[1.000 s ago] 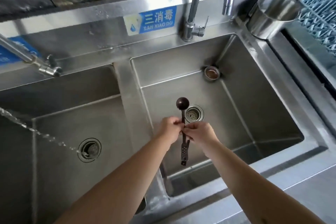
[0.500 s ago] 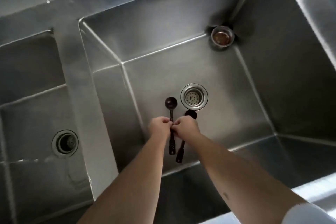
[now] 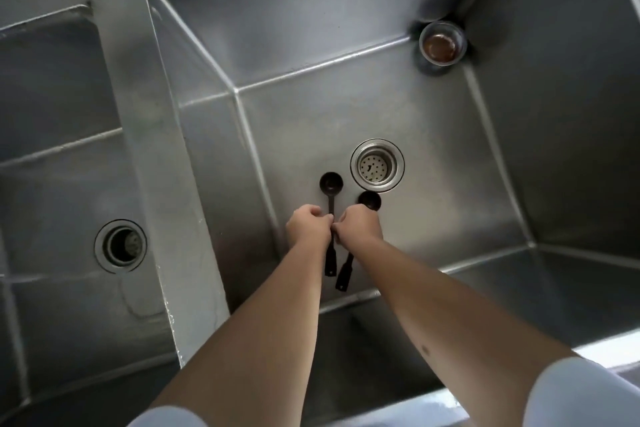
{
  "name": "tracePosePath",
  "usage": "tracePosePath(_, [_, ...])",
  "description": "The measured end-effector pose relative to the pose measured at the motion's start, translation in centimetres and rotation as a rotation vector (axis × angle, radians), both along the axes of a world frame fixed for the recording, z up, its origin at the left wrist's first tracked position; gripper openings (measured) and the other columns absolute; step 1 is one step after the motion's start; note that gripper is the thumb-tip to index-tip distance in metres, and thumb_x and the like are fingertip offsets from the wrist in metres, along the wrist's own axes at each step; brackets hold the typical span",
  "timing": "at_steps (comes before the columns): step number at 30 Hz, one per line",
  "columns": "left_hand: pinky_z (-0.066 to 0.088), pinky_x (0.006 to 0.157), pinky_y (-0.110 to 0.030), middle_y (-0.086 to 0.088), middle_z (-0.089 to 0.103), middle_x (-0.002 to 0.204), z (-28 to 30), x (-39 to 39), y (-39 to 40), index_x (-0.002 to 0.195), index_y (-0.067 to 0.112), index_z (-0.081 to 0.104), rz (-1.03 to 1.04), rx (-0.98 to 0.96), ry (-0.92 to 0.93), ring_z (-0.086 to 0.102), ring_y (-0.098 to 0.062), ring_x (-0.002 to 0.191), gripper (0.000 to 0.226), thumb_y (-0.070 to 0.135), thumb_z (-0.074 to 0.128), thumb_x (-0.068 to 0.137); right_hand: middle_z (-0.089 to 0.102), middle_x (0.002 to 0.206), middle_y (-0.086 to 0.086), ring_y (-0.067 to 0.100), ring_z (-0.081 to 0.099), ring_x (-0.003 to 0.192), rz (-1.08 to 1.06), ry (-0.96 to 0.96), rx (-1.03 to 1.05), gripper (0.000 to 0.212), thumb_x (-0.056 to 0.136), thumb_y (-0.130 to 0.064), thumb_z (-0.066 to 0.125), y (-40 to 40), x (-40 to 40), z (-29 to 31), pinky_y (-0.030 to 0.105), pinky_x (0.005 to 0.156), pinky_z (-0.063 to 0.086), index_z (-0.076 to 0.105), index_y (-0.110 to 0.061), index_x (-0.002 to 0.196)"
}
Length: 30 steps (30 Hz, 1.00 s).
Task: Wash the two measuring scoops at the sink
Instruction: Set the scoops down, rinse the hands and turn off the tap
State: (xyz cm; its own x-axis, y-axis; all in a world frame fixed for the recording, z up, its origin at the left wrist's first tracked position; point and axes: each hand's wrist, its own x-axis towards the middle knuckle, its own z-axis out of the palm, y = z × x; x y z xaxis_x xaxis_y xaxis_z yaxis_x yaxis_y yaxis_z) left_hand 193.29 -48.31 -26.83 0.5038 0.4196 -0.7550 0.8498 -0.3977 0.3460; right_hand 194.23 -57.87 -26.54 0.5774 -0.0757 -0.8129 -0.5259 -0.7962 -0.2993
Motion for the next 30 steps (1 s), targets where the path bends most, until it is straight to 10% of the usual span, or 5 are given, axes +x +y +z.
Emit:
tracePosePath(6, [0.044,0.096,-0.041,-0.014,0.056,0.128,8.3,1.8,0.7,0.125,0.013,0.052,-0.360,0.058,-0.185,0.053,-0.034,0.118,0.043,0.036,0.054,0.088,0.061,0.060,0.000,0.029,0.062,0.071,0.011,-0.197,0.035,0.022,0.083,-0.016,0.053,0.1,1.1,9.0,0.027,0.053,0.043,0.064,-0.015,0.064])
tracePosePath(11, [0.043,0.100,-0.047,-0.010,0.045,0.143,19.2,2.3,7.3,0.130,0.018,0.043,-0.793,0.324,-0.635,0.041,-0.030,0.132,0.047,0.040,0.048,0.089,0.072,0.117,-0.002,0.019,0.067,0.100,0.026,-0.427,0.120,0.047,0.083,-0.044,0.052,2.9,1.1,18.3,0.028,0.078,0.048,0.059,-0.032,0.129])
tracePosePath(18, [0.035,0.106,-0.046,-0.001,0.039,0.150,26.4,-3.0,21.4,0.141,0.029,0.034,-0.664,0.433,-0.562,0.035,-0.026,0.138,0.062,0.059,0.030,0.087,0.040,0.156,0.000,0.020,0.032,0.145,0.467,-0.655,0.156,0.068,0.090,-0.061,0.037,15.1,-0.8,24.9,0.043,0.115,0.031,0.038,-0.024,0.147])
tracePosePath(30, [0.038,0.102,-0.044,-0.003,0.042,0.147,26.5,-12.6,38.7,0.138,0.027,0.034,-0.436,0.502,-0.408,0.039,-0.024,0.135,0.067,0.062,0.028,0.082,0.050,0.143,0.000,0.022,0.043,0.134,0.817,-0.659,0.218,0.048,0.092,-0.029,0.048,34.9,-7.3,26.9,0.041,0.102,0.042,0.045,-0.018,0.138])
